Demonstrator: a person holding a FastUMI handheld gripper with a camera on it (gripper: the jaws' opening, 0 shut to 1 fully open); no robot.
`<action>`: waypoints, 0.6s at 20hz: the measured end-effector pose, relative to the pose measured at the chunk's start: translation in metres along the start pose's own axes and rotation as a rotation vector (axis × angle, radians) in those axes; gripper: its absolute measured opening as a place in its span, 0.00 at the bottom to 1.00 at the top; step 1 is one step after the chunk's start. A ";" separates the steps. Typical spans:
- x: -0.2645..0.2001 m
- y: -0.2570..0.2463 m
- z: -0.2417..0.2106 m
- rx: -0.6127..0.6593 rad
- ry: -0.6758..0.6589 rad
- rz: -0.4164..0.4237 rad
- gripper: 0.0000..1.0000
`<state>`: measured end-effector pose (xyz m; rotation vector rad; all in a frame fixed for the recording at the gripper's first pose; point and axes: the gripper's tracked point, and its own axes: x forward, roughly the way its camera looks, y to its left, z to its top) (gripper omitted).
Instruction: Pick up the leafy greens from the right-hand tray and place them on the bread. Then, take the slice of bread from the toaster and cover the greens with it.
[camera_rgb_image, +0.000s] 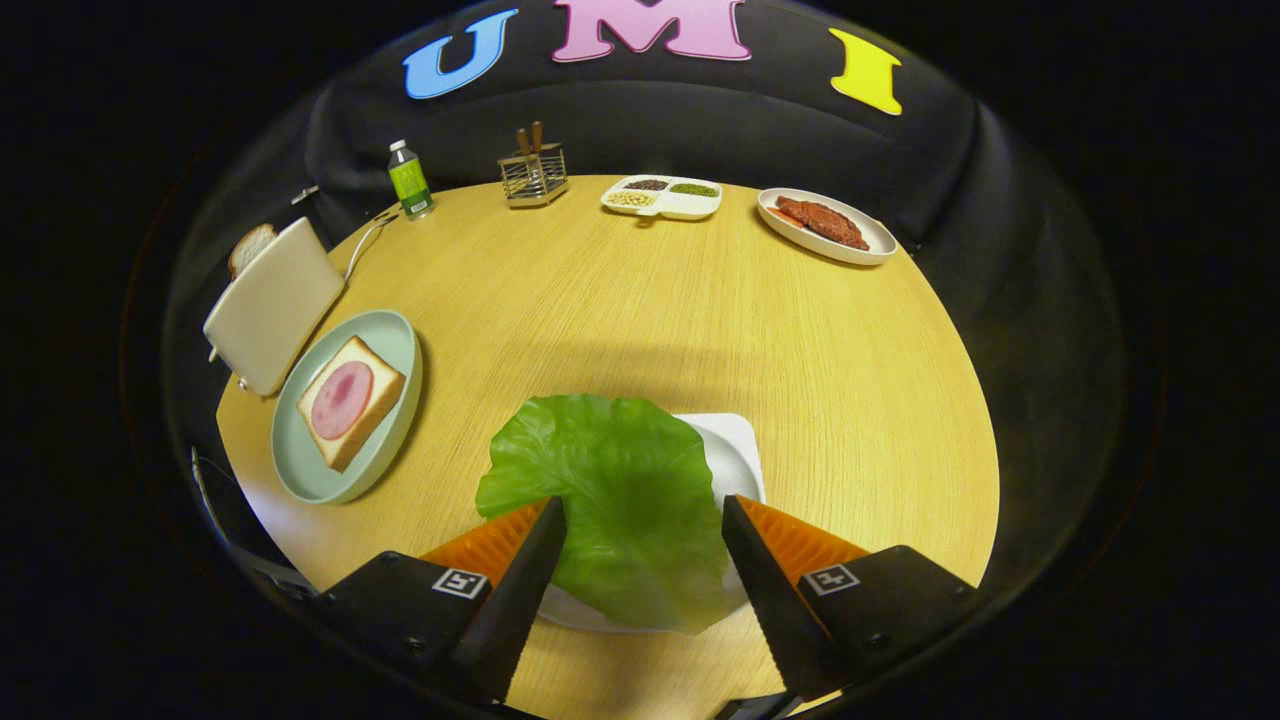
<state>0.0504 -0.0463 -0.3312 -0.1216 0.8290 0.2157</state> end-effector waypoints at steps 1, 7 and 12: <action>0.001 0.001 -0.003 -0.012 0.010 0.007 0.91; 0.004 0.003 -0.011 -0.012 0.058 0.027 0.73; 0.003 0.001 -0.011 -0.013 0.068 0.013 0.35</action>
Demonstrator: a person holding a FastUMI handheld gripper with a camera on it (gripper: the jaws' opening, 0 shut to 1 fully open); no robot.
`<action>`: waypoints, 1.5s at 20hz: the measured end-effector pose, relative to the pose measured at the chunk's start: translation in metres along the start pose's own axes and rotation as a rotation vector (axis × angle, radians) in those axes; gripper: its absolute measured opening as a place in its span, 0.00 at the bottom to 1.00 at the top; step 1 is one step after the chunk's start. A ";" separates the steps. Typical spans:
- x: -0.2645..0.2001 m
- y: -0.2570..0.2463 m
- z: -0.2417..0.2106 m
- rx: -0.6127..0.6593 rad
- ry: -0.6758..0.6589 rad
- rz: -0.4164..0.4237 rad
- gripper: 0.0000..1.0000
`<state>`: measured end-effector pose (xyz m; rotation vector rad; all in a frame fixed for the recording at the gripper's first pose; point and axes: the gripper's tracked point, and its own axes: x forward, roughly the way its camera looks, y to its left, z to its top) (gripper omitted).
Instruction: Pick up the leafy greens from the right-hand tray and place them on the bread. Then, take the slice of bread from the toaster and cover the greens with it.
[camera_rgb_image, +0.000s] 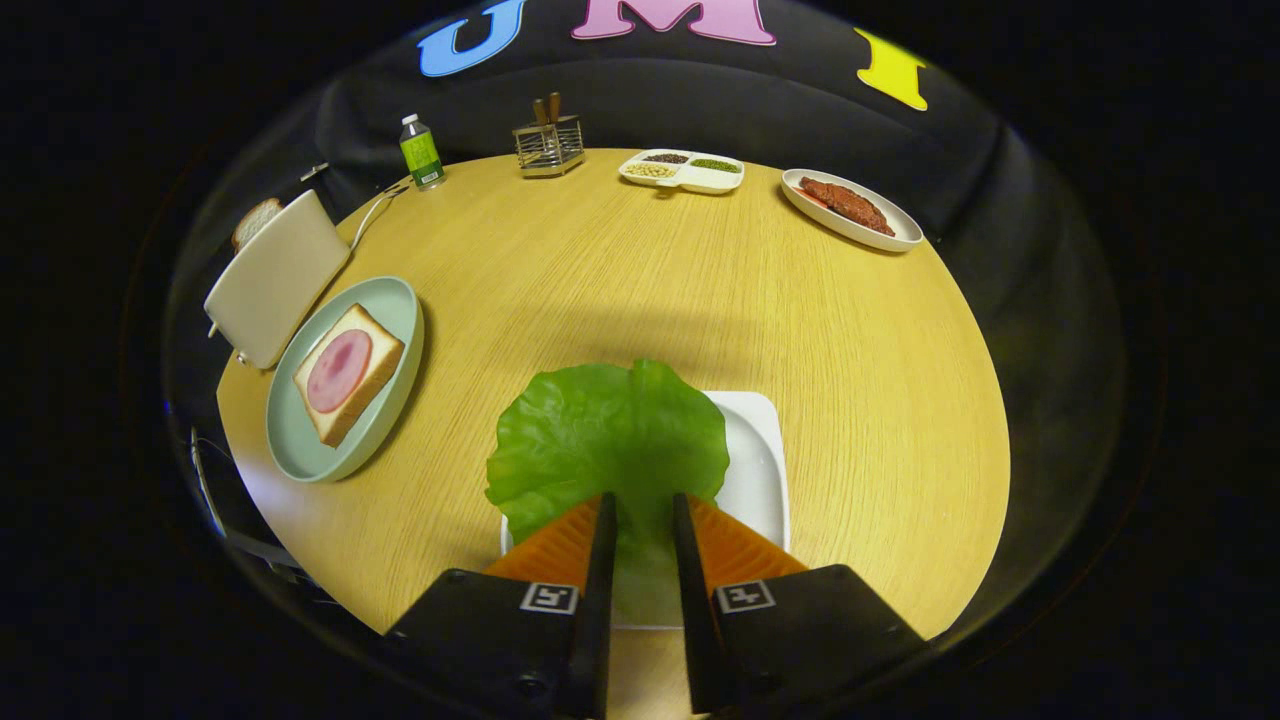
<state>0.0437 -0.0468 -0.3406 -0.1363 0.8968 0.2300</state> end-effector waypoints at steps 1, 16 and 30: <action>0.001 0.000 -0.001 -0.005 0.002 -0.001 0.21; -0.060 0.015 0.056 0.090 -0.087 0.037 0.06; -0.118 0.158 0.127 -0.004 -0.196 0.201 0.06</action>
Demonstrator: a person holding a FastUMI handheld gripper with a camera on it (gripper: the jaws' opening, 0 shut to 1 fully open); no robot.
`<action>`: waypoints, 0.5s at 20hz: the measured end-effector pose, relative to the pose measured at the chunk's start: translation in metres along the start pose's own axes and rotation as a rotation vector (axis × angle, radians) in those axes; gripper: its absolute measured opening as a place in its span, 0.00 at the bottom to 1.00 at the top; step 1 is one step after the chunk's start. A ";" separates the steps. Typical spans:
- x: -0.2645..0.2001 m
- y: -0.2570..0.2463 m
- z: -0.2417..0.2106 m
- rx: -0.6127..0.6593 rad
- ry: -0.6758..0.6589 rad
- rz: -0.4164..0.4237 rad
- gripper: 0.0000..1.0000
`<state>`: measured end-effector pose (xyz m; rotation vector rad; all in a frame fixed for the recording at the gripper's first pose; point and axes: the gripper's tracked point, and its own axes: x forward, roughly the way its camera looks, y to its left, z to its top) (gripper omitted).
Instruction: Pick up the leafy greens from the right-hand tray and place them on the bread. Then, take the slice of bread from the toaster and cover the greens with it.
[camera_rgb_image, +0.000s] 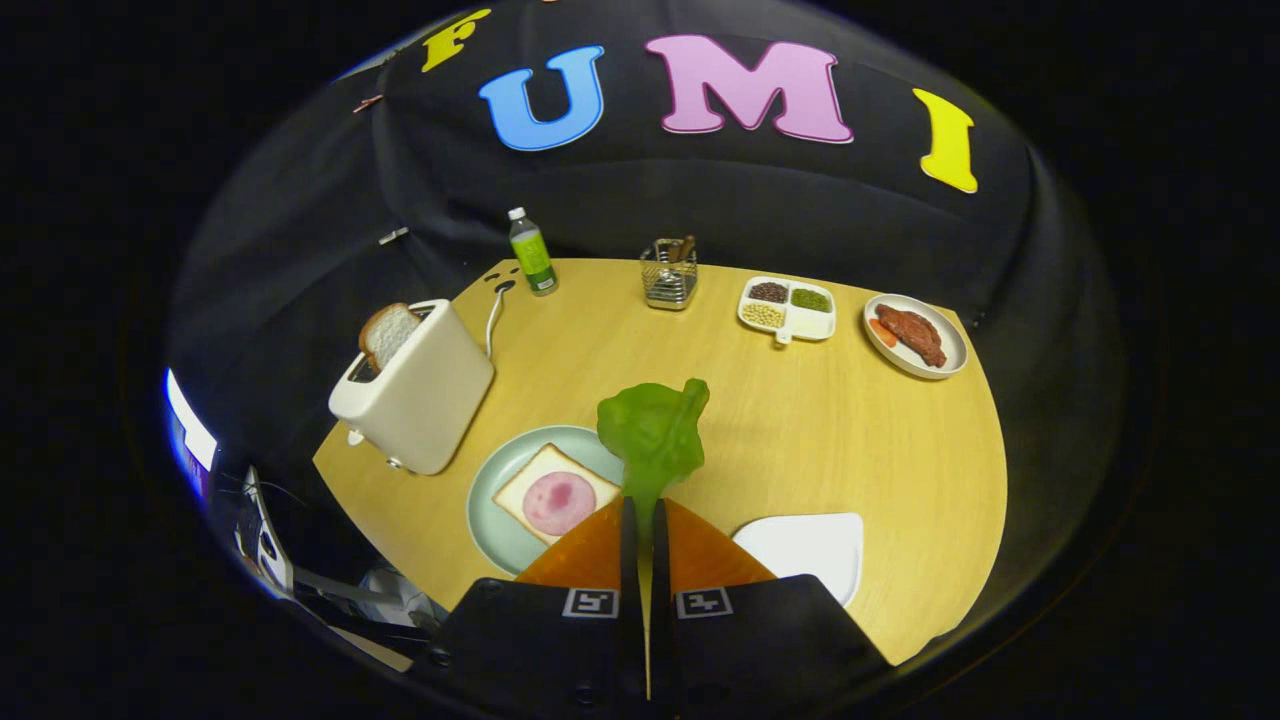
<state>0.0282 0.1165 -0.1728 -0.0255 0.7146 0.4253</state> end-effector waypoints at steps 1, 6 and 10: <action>0.005 0.012 -0.001 -0.005 0.007 0.016 0.06; 0.031 0.058 -0.011 -0.033 0.050 0.071 0.06; 0.053 0.073 -0.022 -0.038 0.088 0.079 0.06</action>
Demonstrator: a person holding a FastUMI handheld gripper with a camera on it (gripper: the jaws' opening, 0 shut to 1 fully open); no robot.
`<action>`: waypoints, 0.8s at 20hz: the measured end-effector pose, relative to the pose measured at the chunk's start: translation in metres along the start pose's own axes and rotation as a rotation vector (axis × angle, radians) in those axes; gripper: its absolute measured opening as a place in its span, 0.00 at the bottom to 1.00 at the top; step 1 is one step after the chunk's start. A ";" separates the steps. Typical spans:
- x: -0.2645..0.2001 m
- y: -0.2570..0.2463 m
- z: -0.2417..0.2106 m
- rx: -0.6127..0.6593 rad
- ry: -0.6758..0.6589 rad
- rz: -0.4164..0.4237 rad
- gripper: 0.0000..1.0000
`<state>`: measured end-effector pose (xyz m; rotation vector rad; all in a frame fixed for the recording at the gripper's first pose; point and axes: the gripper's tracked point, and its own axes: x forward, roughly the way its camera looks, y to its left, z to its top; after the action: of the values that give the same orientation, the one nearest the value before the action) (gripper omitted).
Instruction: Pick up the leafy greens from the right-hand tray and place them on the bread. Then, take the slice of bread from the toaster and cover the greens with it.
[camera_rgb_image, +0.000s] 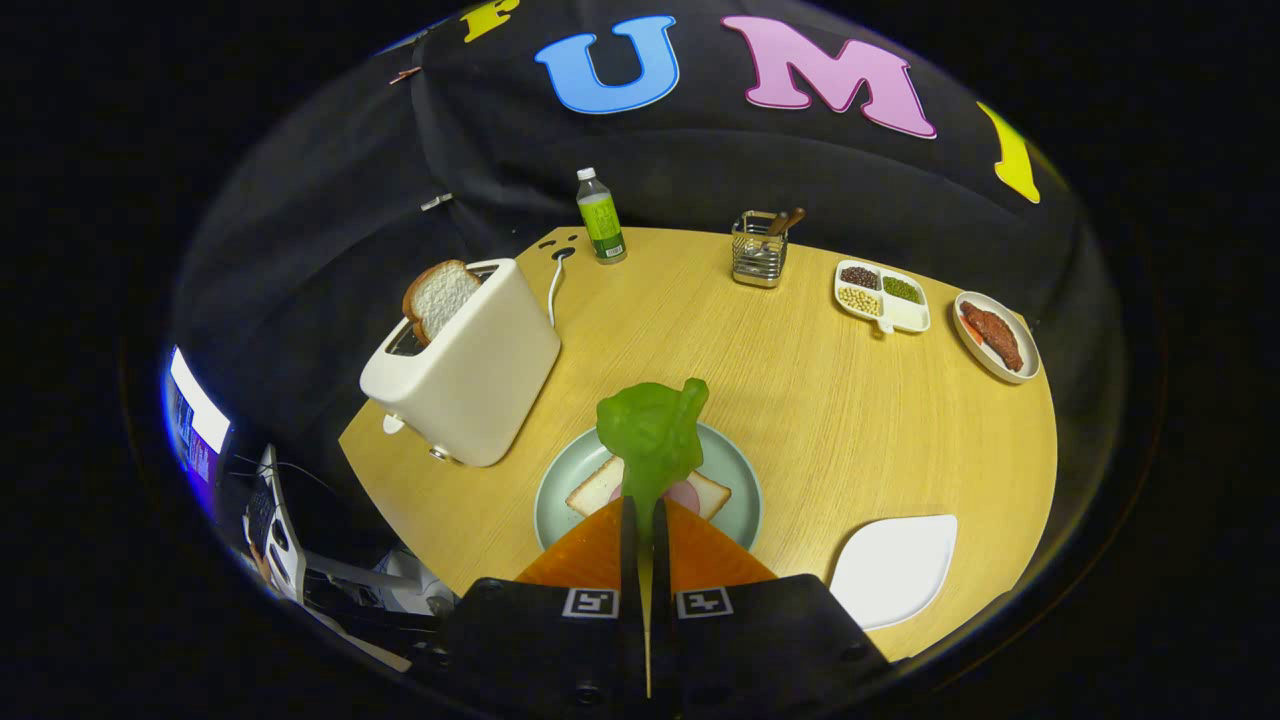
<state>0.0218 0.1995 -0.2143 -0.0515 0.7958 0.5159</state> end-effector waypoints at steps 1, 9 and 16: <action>0.006 0.002 -0.003 0.004 0.012 0.000 0.06; 0.037 0.008 -0.009 0.023 0.063 -0.007 0.13; 0.054 0.001 -0.021 -0.004 0.102 -0.053 0.51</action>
<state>0.0390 0.2180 -0.2670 -0.1029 0.8913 0.4669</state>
